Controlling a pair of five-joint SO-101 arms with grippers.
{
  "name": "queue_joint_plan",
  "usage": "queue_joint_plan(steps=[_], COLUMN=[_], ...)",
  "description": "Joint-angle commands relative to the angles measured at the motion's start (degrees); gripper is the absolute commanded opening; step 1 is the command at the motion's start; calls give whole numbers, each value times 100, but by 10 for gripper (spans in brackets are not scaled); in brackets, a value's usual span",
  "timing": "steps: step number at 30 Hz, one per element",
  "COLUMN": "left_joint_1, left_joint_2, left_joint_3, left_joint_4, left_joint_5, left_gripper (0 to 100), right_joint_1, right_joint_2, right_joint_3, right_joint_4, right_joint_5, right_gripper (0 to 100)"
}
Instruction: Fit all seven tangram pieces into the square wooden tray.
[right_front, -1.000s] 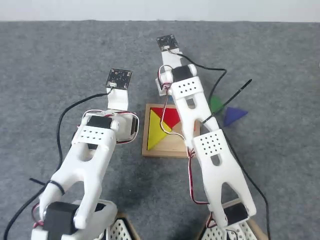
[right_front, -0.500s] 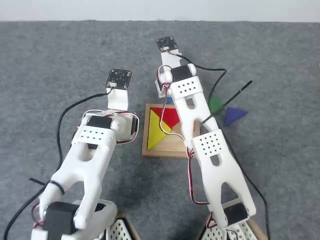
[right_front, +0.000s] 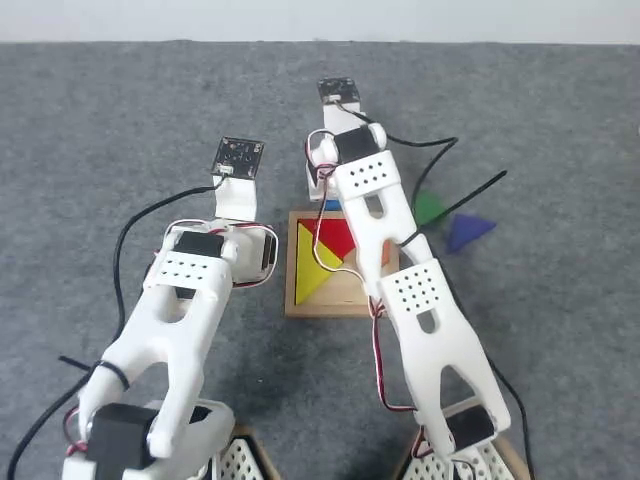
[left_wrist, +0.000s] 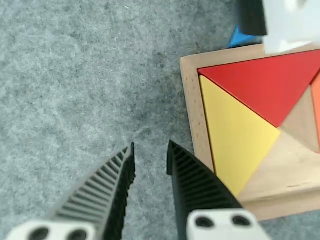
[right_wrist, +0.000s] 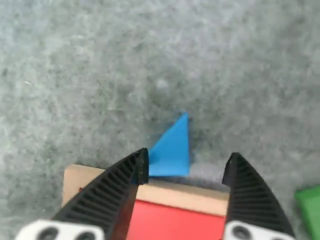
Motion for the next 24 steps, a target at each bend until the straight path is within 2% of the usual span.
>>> queue_joint_plan(steps=[1, 8, 19, 21, 24], left_joint_1=[44, 44, 44, 44, 44], left_joint_2=[-35, -35, -35, -35, -35], left_joint_3=[-31, -31, -31, -31, -31], left_joint_4=[-97, -97, -97, -97, -97], left_joint_5=[0, 0, 0, 0, 0], left_gripper=[108, 108, 108, 108, 108], right_joint_1=[-75, -171, -154, -171, -189], right_joint_2=[-233, 286, 163, 110, 119], right_joint_3=[-246, -255, -264, -264, -255], right_joint_4=[119, -75, -207, -207, -215], right_joint_5=[-563, -1389, -1433, -1424, -1143], right_gripper=[236, 227, 225, 183, 58])
